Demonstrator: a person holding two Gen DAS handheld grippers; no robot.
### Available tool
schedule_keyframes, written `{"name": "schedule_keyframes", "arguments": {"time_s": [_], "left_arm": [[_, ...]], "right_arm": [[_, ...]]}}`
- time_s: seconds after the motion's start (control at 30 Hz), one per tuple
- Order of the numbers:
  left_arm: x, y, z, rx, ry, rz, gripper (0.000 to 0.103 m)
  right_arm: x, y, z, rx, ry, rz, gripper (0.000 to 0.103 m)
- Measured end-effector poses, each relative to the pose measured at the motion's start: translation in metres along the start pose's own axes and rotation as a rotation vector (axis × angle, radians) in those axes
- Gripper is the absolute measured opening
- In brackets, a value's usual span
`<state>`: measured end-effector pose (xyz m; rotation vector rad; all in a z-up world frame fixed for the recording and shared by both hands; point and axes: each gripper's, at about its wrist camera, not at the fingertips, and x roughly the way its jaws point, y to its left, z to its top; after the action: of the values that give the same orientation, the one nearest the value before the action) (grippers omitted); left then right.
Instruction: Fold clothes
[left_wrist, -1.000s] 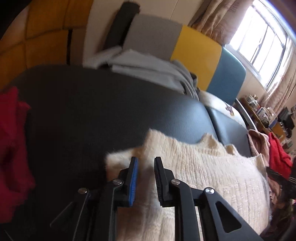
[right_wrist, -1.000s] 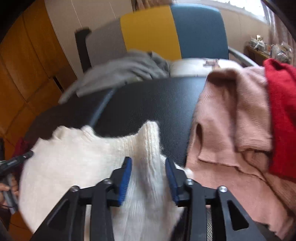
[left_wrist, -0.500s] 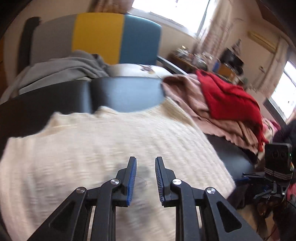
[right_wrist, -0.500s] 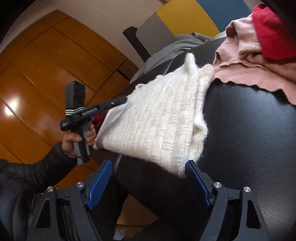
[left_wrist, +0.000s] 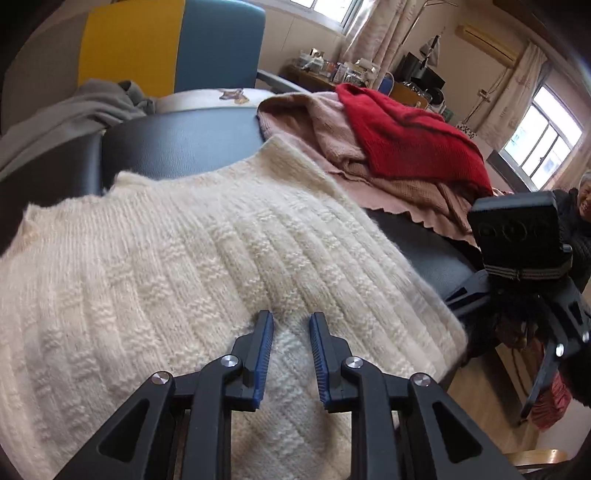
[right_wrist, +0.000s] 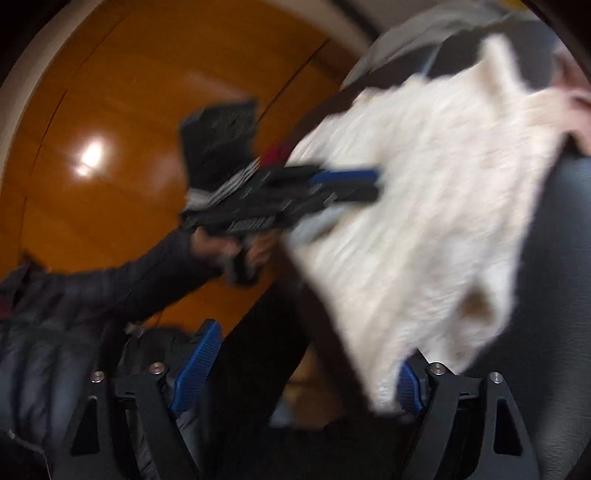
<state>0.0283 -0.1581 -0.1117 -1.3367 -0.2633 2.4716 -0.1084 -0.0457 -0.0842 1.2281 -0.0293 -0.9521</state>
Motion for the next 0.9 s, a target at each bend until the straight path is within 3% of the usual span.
{"name": "schedule_keyframes", "arguments": {"time_s": [0.07,0.13,0.23,0.37,0.47,0.53,0.7,0.73,0.8,0.9], "left_arm": [[0.002,-0.007,-0.003,-0.003,0.008,-0.006,0.021],[0.002,-0.013,-0.009,-0.016,0.005,-0.019,0.021],[0.002,-0.028,-0.016,-0.001,-0.032,0.035,0.021],[-0.009,-0.025,-0.016,-0.064,-0.069,0.036,0.021],[-0.031,-0.015,-0.019,-0.033,-0.103,0.062,0.021],[-0.050,0.002,-0.022,-0.011,-0.124,0.114,0.021],[-0.096,0.066,-0.020,0.005,-0.152,0.297,0.022],[-0.102,0.079,-0.016,0.002,-0.156,0.318,0.028],[-0.106,0.099,-0.007,0.017,-0.160,0.343,0.029],[-0.095,0.117,0.013,0.055,-0.112,0.321,0.032]], "right_arm": [[0.010,0.002,-0.004,0.001,0.124,-0.023,0.088],[0.012,0.005,-0.009,0.002,0.192,-0.035,0.087],[0.001,0.009,-0.015,0.010,0.194,-0.124,0.085],[-0.033,0.021,-0.028,0.048,0.060,-0.316,0.085],[-0.058,0.037,-0.031,0.070,-0.096,-0.499,0.087],[-0.068,0.052,-0.024,0.055,-0.238,-0.582,0.098],[-0.037,0.080,0.014,-0.049,-0.486,-0.573,0.100],[-0.025,0.078,0.024,-0.055,-0.501,-0.574,0.100],[0.005,0.071,0.046,-0.058,-0.511,-0.580,0.100],[0.040,0.058,0.077,-0.038,-0.479,-0.656,0.100]]}}
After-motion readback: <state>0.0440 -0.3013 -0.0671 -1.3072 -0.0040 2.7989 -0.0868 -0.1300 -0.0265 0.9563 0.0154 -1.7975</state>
